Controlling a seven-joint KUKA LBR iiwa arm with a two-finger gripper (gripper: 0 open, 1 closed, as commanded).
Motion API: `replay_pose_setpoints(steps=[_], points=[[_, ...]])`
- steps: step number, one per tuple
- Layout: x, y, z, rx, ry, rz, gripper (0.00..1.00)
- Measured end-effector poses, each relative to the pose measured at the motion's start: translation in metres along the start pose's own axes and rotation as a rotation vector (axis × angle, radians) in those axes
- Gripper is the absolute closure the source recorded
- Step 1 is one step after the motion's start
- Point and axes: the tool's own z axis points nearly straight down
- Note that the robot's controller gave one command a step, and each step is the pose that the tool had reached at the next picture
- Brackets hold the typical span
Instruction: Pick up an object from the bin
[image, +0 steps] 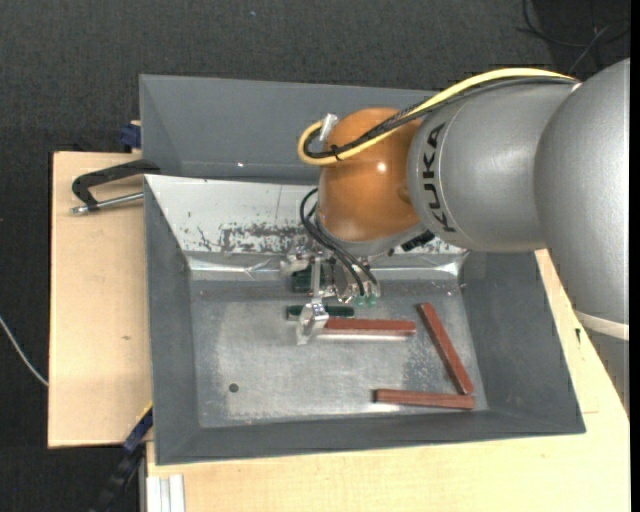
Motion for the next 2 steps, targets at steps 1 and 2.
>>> replay_pose_setpoints(steps=[1,2], points=[[0.0193,-0.0185,0.0421,-0.004,0.000,-0.148,1.00],[0.0193,-0.0185,0.0420,-0.005,0.000,-0.148,1.00]])
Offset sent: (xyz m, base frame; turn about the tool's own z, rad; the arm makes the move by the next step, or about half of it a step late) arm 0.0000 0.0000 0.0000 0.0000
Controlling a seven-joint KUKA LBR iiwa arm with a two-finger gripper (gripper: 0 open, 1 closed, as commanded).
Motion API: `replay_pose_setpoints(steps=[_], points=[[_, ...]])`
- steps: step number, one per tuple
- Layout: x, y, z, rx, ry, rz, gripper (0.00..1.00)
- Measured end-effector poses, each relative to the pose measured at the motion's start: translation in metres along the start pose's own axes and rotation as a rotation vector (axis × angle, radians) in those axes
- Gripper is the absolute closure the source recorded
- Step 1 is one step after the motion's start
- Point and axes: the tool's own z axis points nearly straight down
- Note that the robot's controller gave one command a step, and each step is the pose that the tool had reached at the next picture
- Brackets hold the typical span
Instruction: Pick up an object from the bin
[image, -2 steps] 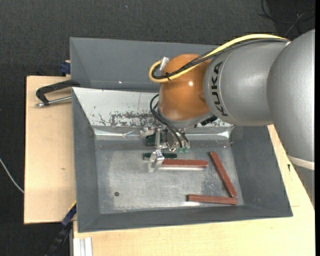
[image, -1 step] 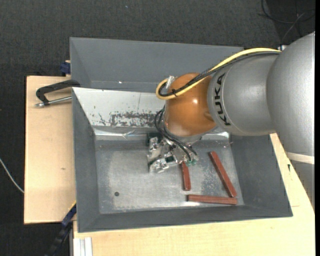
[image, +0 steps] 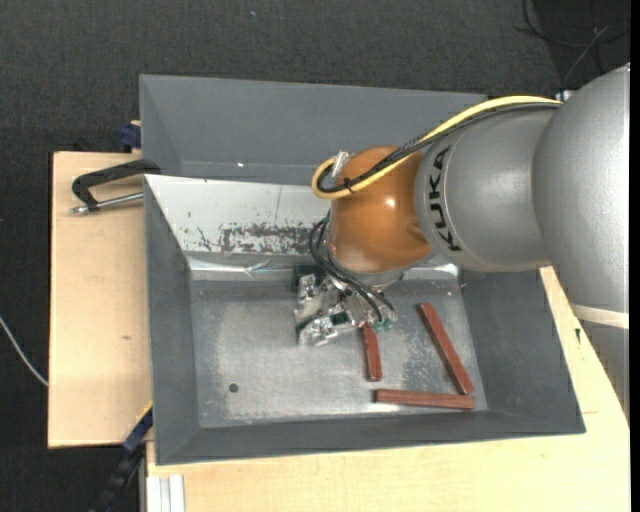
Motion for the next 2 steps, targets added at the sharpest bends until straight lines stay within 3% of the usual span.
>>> replay_pose_setpoints(steps=[1,2], points=[[0.001,0.000,-0.002,0.000,0.000,0.001,1.00],[0.012,-0.012,-0.039,0.001,-0.008,0.025,1.00]])
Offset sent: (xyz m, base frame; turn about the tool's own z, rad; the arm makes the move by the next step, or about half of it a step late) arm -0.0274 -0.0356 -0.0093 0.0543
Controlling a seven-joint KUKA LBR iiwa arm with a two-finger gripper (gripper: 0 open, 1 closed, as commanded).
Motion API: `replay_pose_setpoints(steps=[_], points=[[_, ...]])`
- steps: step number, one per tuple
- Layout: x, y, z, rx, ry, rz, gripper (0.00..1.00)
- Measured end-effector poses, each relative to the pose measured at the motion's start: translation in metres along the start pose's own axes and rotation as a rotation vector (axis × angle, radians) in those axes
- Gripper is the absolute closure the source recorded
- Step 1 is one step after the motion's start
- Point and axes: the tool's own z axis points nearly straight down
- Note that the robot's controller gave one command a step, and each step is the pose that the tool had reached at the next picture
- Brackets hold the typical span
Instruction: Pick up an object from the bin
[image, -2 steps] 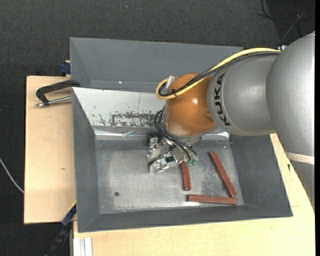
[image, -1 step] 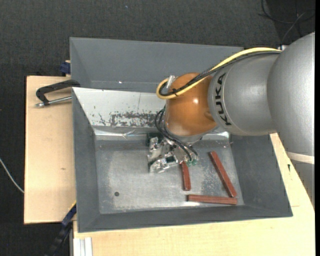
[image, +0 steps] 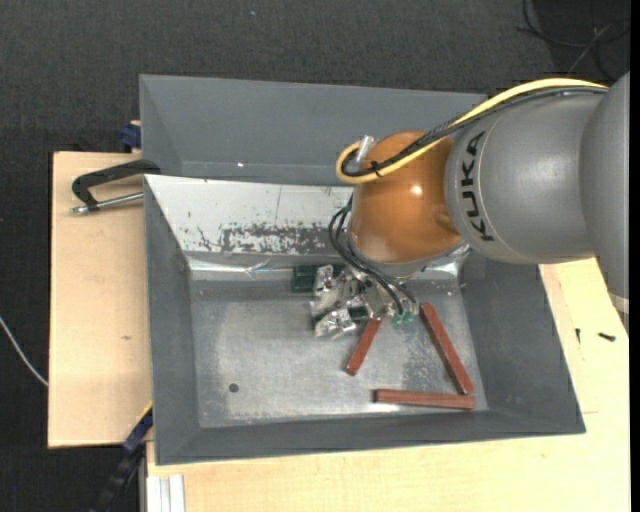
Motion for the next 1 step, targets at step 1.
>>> replay_pose_setpoints(steps=[1], points=[[-0.0434,0.0125,-0.1620,0.000,-0.005,0.067,1.00]])
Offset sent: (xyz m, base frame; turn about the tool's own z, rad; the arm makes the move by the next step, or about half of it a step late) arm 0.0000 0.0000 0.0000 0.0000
